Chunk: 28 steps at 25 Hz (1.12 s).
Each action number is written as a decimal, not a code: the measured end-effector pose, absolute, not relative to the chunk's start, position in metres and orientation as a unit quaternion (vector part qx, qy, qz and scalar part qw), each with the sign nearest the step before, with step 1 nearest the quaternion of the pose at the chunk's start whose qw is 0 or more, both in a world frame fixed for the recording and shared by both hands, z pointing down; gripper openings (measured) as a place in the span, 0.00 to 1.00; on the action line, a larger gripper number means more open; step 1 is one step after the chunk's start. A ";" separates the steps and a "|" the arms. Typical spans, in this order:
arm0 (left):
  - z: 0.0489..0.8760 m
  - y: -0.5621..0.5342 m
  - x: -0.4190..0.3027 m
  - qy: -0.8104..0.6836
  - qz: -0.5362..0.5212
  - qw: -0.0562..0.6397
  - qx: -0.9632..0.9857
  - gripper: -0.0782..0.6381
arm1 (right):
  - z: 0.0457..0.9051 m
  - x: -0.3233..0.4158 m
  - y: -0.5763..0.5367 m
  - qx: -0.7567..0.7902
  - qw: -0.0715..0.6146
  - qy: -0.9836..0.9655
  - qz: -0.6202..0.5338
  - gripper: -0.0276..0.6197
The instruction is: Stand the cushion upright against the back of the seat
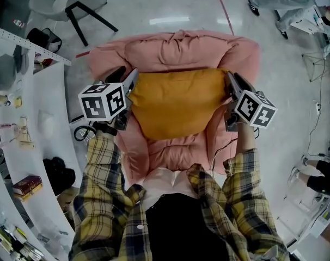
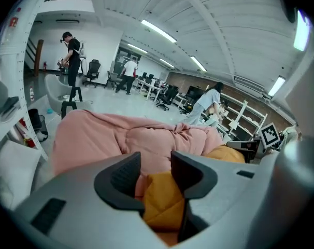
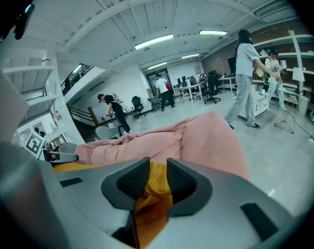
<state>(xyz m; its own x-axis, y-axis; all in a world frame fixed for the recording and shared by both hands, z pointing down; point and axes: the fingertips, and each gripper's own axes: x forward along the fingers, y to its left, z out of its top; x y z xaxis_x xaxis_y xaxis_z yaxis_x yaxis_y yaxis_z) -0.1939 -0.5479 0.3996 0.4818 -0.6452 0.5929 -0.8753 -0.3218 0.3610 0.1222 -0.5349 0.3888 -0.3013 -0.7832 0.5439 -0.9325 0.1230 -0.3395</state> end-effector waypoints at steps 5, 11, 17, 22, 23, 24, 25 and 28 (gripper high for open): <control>0.380 -0.545 -0.197 -0.490 0.156 0.309 0.800 0.36 | 0.374 0.139 -0.529 0.603 0.143 -0.731 0.287 0.21; 0.354 -0.540 -0.191 -0.496 0.160 0.273 0.809 0.36 | 0.349 0.137 -0.524 0.597 0.124 -0.746 0.268 0.21; 0.330 -0.522 -0.177 -0.492 0.156 0.248 0.820 0.36 | 0.321 0.120 -0.503 0.565 0.078 -0.777 0.267 0.21; 0.312 -0.491 -0.142 -0.457 0.135 0.251 0.843 0.36 | 0.299 0.104 -0.473 0.533 0.038 -0.804 0.261 0.21; 0.308 -0.481 -0.133 -0.446 0.130 0.252 0.849 0.36 | 0.293 0.100 -0.464 0.526 0.032 -0.811 0.256 0.21; 0.303 -0.471 -0.125 -0.435 0.124 0.254 0.855 0.36 | 0.286 0.094 -0.455 0.518 0.028 -0.817 0.250 0.21; 0.298 -0.459 -0.116 -0.425 0.118 0.256 0.860 0.36 | 0.279 0.090 -0.445 0.511 0.026 -0.824 0.244 0.21; 0.281 -0.420 -0.090 -0.400 0.095 0.260 0.874 0.36 | 0.258 0.078 -0.409 0.489 0.021 -0.842 0.227 0.21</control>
<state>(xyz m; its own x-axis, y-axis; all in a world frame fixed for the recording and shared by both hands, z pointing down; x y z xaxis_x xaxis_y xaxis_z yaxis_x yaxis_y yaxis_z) -0.0903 -0.4202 0.2809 0.6624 -0.6488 0.3745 -0.7480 -0.5455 0.3779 0.0777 -0.4089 0.2575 -0.5204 -0.8142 0.2573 -0.8333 0.4184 -0.3613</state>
